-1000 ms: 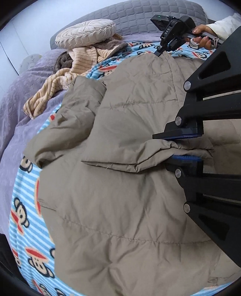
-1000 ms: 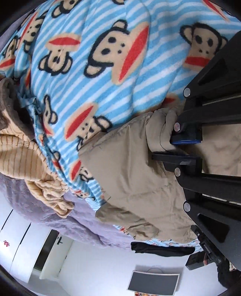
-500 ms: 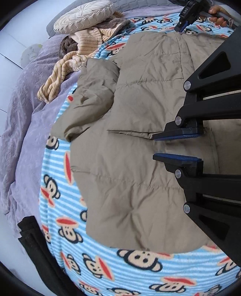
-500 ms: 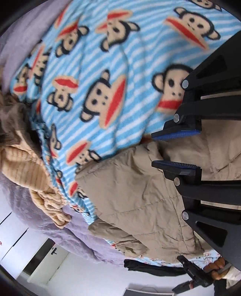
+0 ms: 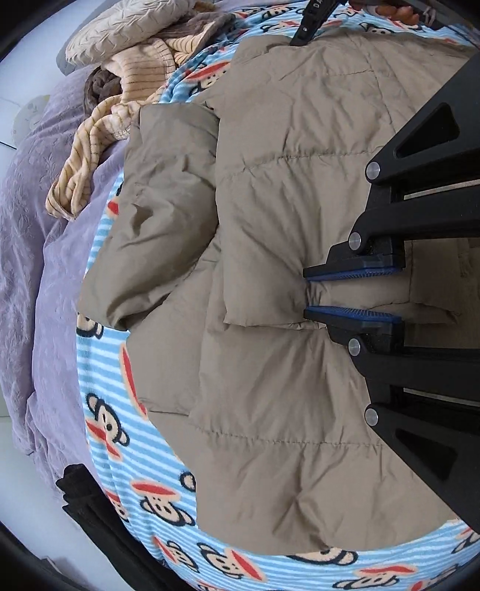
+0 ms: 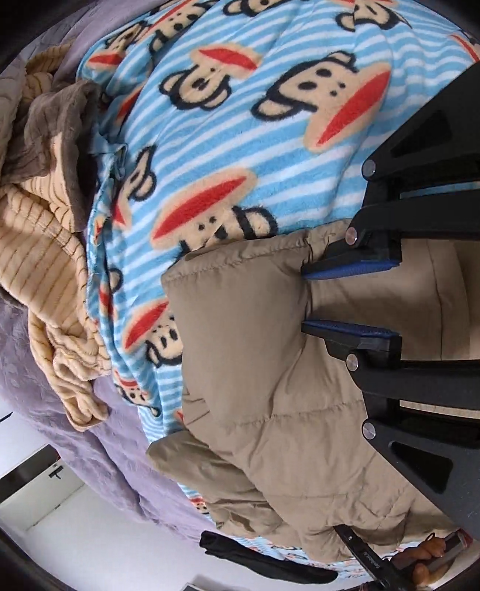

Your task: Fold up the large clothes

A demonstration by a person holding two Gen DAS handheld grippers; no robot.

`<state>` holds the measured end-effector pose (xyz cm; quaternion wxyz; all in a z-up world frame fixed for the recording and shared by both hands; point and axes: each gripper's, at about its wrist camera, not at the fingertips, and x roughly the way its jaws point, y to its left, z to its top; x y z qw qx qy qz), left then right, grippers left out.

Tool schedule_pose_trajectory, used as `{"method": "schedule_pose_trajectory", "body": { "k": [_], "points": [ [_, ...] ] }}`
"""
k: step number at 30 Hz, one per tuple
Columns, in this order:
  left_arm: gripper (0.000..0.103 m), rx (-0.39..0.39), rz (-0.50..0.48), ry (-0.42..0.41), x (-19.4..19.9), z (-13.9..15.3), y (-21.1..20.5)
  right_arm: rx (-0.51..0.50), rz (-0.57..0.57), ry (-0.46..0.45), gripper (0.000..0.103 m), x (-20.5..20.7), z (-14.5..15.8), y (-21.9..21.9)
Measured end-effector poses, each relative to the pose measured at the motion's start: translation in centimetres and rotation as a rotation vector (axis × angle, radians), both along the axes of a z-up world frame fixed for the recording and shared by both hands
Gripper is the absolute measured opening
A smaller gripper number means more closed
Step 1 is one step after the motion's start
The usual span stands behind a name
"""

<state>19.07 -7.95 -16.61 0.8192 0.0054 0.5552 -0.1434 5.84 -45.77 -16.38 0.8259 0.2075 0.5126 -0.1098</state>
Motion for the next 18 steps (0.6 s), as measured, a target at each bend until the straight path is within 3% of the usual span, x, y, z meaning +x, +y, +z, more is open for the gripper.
{"method": "schedule_pose_trajectory", "body": {
  "k": [7,10,12,18],
  "points": [
    [0.016,0.033,-0.038,-0.014,0.2,-0.6,-0.8,-0.012,-0.017,0.015,0.026,0.2,-0.8,0.0],
    [0.016,0.064,-0.038,-0.023,-0.3,0.3,-0.8,-0.035,-0.008,0.026,0.035,-0.5,0.4,0.4],
    [0.016,0.083,-0.035,-0.028,-0.7,1.1,-0.6,-0.041,-0.009,0.019,0.051,-1.3,1.2,0.8],
    [0.016,0.097,0.005,-0.015,-2.3,2.5,0.8,-0.043,-0.013,0.009,0.055,-4.4,3.0,2.1]
  ]
}}
